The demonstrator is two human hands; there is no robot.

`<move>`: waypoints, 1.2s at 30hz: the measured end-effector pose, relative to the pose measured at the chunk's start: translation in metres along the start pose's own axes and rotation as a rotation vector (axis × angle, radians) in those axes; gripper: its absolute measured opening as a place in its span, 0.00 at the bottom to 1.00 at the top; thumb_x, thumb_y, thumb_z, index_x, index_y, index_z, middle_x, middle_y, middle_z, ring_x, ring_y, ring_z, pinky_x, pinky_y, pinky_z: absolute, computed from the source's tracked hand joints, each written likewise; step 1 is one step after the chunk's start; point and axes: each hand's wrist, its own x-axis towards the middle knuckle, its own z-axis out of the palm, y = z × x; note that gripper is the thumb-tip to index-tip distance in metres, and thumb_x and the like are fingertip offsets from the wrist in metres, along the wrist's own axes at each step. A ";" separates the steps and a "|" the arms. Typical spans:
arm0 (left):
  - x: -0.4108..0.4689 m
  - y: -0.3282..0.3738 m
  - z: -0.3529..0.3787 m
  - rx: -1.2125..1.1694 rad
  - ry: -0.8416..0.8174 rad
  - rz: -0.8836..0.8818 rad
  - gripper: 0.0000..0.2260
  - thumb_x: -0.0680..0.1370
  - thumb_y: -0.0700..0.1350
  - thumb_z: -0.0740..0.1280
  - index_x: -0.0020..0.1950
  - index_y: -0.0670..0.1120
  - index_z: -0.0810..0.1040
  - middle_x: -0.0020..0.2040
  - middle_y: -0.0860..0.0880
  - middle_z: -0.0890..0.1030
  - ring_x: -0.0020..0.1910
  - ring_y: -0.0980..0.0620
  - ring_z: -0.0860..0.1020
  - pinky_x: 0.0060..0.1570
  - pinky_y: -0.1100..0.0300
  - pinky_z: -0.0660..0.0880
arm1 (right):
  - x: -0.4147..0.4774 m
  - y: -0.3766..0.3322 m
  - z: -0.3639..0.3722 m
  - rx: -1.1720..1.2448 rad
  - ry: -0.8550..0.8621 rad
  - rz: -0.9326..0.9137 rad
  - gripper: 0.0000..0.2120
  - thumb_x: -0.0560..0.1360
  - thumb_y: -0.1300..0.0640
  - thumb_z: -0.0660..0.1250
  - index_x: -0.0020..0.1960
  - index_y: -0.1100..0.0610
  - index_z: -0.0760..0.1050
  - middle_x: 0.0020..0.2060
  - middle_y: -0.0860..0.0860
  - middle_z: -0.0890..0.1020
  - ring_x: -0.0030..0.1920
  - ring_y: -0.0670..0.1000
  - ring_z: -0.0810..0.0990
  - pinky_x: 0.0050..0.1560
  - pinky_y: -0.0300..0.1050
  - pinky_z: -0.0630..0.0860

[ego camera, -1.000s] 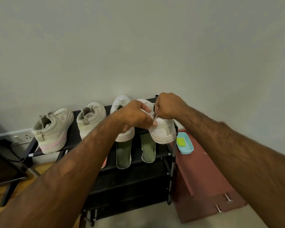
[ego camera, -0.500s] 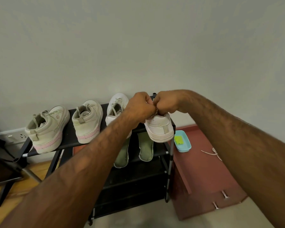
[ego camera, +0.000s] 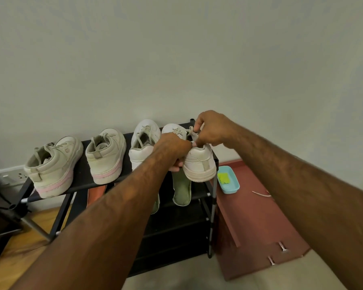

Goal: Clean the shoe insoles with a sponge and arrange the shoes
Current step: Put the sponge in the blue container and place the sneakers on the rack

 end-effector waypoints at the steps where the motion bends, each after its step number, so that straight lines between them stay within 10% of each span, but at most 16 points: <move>1: 0.000 -0.002 0.000 0.036 -0.038 -0.026 0.18 0.80 0.54 0.69 0.54 0.38 0.78 0.36 0.44 0.80 0.26 0.50 0.77 0.29 0.57 0.80 | 0.003 0.003 0.006 -0.014 0.004 0.040 0.15 0.69 0.62 0.80 0.54 0.61 0.80 0.41 0.54 0.83 0.43 0.54 0.82 0.47 0.49 0.83; 10: -0.006 0.002 -0.013 0.143 -0.212 -0.048 0.11 0.83 0.42 0.63 0.55 0.33 0.78 0.45 0.37 0.83 0.35 0.44 0.84 0.37 0.54 0.84 | 0.020 0.026 0.029 0.208 0.033 0.307 0.08 0.71 0.59 0.76 0.44 0.63 0.81 0.32 0.57 0.80 0.26 0.54 0.76 0.28 0.42 0.75; 16: 0.002 0.006 -0.009 0.151 -0.126 0.113 0.13 0.84 0.39 0.60 0.43 0.36 0.76 0.33 0.39 0.84 0.40 0.41 0.87 0.47 0.48 0.85 | 0.028 0.027 0.027 0.228 0.131 0.329 0.06 0.74 0.61 0.72 0.46 0.65 0.81 0.30 0.57 0.80 0.19 0.52 0.75 0.22 0.39 0.72; 21: 0.021 0.012 -0.019 0.113 -0.123 0.121 0.09 0.82 0.34 0.61 0.45 0.34 0.78 0.38 0.36 0.85 0.40 0.39 0.86 0.48 0.45 0.84 | 0.042 0.025 0.025 0.279 0.168 0.324 0.05 0.75 0.63 0.70 0.47 0.65 0.80 0.35 0.59 0.80 0.21 0.55 0.77 0.21 0.38 0.72; 28: 0.045 0.008 -0.012 0.105 -0.036 0.201 0.10 0.84 0.41 0.59 0.42 0.44 0.68 0.40 0.42 0.79 0.31 0.45 0.81 0.26 0.58 0.79 | 0.057 0.028 0.035 0.250 0.184 0.306 0.03 0.74 0.63 0.69 0.42 0.63 0.78 0.34 0.58 0.81 0.19 0.53 0.77 0.21 0.38 0.71; 36: 0.046 0.008 -0.013 0.237 -0.002 0.206 0.09 0.82 0.41 0.63 0.52 0.35 0.77 0.43 0.41 0.84 0.42 0.42 0.85 0.42 0.50 0.85 | 0.056 0.027 0.039 0.295 0.204 0.307 0.03 0.71 0.62 0.73 0.43 0.61 0.80 0.36 0.58 0.83 0.26 0.54 0.79 0.27 0.41 0.75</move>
